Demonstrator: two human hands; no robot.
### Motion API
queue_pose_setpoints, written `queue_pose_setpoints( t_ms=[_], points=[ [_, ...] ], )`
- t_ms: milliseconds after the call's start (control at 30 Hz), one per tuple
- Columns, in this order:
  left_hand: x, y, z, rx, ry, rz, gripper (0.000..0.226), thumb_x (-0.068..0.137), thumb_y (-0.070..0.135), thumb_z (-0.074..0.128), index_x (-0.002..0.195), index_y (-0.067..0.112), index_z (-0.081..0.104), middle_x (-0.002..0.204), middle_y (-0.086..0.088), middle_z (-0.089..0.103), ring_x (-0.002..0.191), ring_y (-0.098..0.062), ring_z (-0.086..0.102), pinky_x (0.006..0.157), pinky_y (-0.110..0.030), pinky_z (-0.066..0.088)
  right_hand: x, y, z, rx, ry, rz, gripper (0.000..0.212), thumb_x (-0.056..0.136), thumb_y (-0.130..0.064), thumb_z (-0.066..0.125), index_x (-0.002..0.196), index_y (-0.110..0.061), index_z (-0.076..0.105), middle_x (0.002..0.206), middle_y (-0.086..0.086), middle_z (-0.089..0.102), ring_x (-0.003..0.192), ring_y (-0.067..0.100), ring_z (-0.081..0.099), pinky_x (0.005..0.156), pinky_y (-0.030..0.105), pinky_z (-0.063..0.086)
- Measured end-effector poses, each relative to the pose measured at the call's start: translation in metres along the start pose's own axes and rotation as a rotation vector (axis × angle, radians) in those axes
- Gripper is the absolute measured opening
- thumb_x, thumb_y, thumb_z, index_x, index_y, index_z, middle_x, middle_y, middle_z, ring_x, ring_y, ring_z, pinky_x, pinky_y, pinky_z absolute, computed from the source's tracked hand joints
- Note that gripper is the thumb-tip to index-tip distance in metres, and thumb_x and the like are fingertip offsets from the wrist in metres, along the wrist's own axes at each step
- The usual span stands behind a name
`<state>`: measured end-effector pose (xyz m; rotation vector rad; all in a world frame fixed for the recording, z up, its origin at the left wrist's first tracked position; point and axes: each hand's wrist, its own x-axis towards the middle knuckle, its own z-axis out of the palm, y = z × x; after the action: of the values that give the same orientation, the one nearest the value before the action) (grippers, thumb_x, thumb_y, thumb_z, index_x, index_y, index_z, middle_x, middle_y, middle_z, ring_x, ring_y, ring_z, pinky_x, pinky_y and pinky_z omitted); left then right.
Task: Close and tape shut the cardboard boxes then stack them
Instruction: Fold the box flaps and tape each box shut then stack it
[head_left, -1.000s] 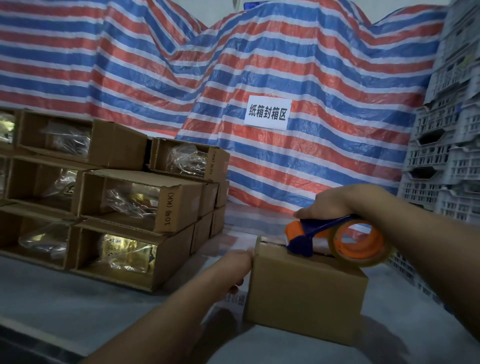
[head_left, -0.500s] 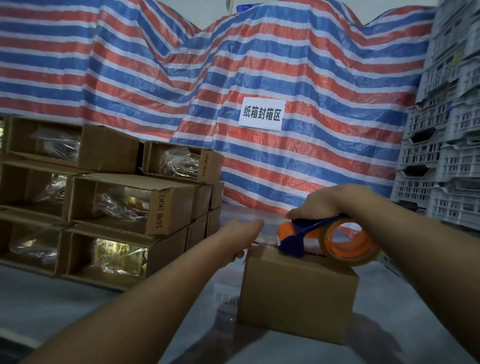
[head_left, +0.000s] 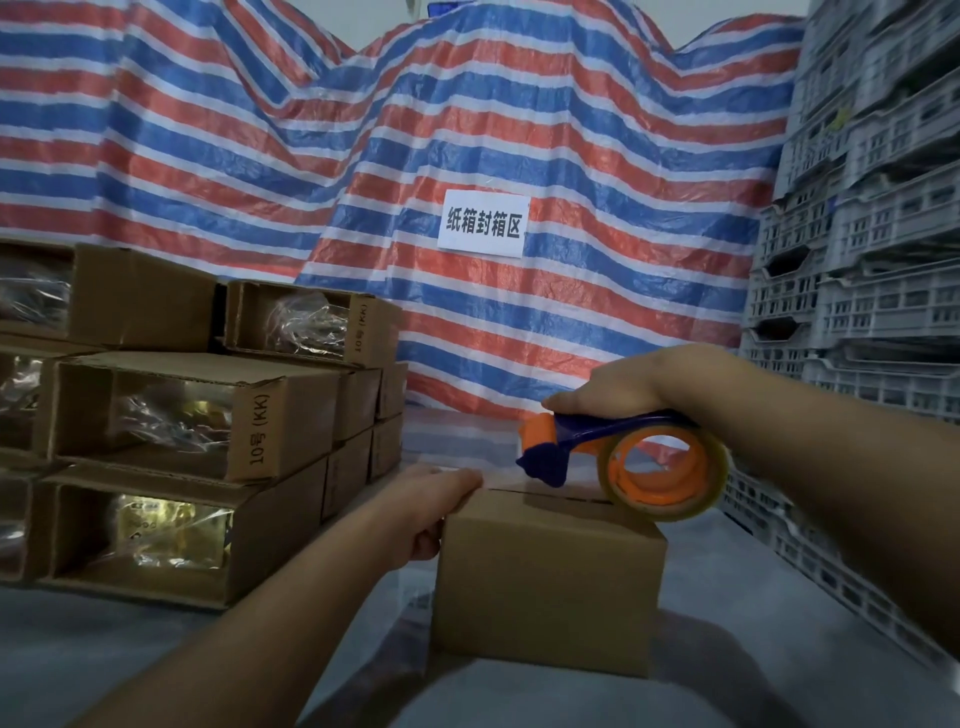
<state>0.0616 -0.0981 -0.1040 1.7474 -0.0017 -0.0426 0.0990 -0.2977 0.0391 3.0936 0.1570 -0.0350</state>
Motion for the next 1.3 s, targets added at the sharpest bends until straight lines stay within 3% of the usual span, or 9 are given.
queue_pose_setpoints(
  t_ms=[133,300,400,600,800,967,1100,1200,1300],
  points=[
    [-0.001,-0.001,-0.001,-0.037,0.004,-0.008,0.03,0.098,0.038,0.055,0.104,0.01,0.063,0.069,-0.004,0.051,0.057,-0.013,0.042,0.05,-0.022,0.032,-0.006,0.022,-0.003,0.003,-0.006,0.077,0.061,0.094,-0.076,0.036,0.084,-0.022,0.063,0.051,-0.007,0.065,0.041,0.006,0.06,0.059,0.026,0.041],
    [0.0,-0.002,0.002,-0.062,0.016,-0.026,0.029,0.098,0.037,0.056,0.103,0.01,0.063,0.066,-0.004,0.051,0.056,-0.013,0.043,0.047,-0.02,0.035,-0.025,0.099,0.008,0.076,0.054,0.144,0.07,0.087,-0.084,0.036,0.108,-0.026,0.069,0.111,0.004,0.069,0.099,0.019,0.067,0.104,0.042,0.044],
    [-0.001,-0.001,0.003,-0.068,0.024,-0.035,0.029,0.098,0.037,0.057,0.103,0.009,0.063,0.063,-0.004,0.05,0.053,-0.014,0.042,0.044,-0.019,0.035,-0.031,0.131,0.024,0.231,0.098,0.123,0.071,0.088,-0.08,0.041,0.129,-0.024,0.061,0.126,0.004,0.065,0.112,0.023,0.064,0.109,0.046,0.041],
    [-0.009,0.001,0.007,-0.125,0.023,-0.047,0.03,0.097,0.037,0.058,0.096,0.007,0.064,0.054,-0.003,0.052,0.042,-0.012,0.045,0.035,-0.015,0.035,-0.026,0.14,0.072,0.314,0.046,0.073,0.066,0.093,-0.075,0.038,0.135,-0.028,0.057,0.133,0.003,0.062,0.117,0.022,0.061,0.112,0.044,0.038],
    [-0.007,0.003,0.0,0.055,0.088,-0.06,0.048,0.098,0.053,0.048,0.095,0.008,0.065,0.059,-0.004,0.053,0.051,-0.014,0.047,0.047,-0.021,0.039,-0.028,0.14,0.102,0.512,0.058,0.067,0.063,0.09,-0.081,0.037,0.114,-0.031,0.068,0.109,0.002,0.071,0.098,0.019,0.069,0.102,0.044,0.048],
    [-0.007,0.03,0.011,0.667,0.423,0.426,0.039,0.103,0.046,0.037,0.085,0.02,0.06,0.076,-0.001,0.065,0.069,-0.017,0.063,0.063,-0.031,0.052,-0.031,0.139,0.104,0.479,0.064,0.068,0.068,0.092,-0.08,0.031,0.102,-0.025,0.071,0.099,0.006,0.073,0.09,0.019,0.07,0.09,0.036,0.05],
    [-0.019,0.06,0.072,0.855,0.145,0.69,0.029,0.103,0.044,0.037,0.097,0.026,0.059,0.091,0.006,0.062,0.083,-0.009,0.061,0.07,-0.027,0.049,-0.033,0.137,0.105,0.472,0.056,0.042,0.067,0.096,-0.076,0.03,0.1,-0.023,0.07,0.096,0.007,0.072,0.087,0.018,0.069,0.082,0.033,0.048],
    [-0.018,0.067,0.11,1.137,-0.122,0.612,0.034,0.106,0.037,0.033,0.126,0.02,0.054,0.127,-0.005,0.057,0.117,-0.022,0.053,0.102,-0.04,0.043,-0.034,0.138,0.105,0.461,0.046,0.011,0.068,0.098,-0.073,0.027,0.1,-0.02,0.07,0.097,0.011,0.072,0.085,0.02,0.068,0.084,0.034,0.049],
    [-0.012,0.058,0.118,1.32,-0.222,0.478,0.042,0.107,0.038,0.029,0.148,0.026,0.035,0.152,-0.005,0.039,0.138,-0.027,0.035,0.112,-0.049,0.027,-0.036,0.144,0.105,0.414,0.049,0.001,0.071,0.098,-0.074,0.024,0.1,-0.02,0.07,0.099,0.011,0.072,0.088,0.021,0.068,0.09,0.034,0.049]
  ],
)
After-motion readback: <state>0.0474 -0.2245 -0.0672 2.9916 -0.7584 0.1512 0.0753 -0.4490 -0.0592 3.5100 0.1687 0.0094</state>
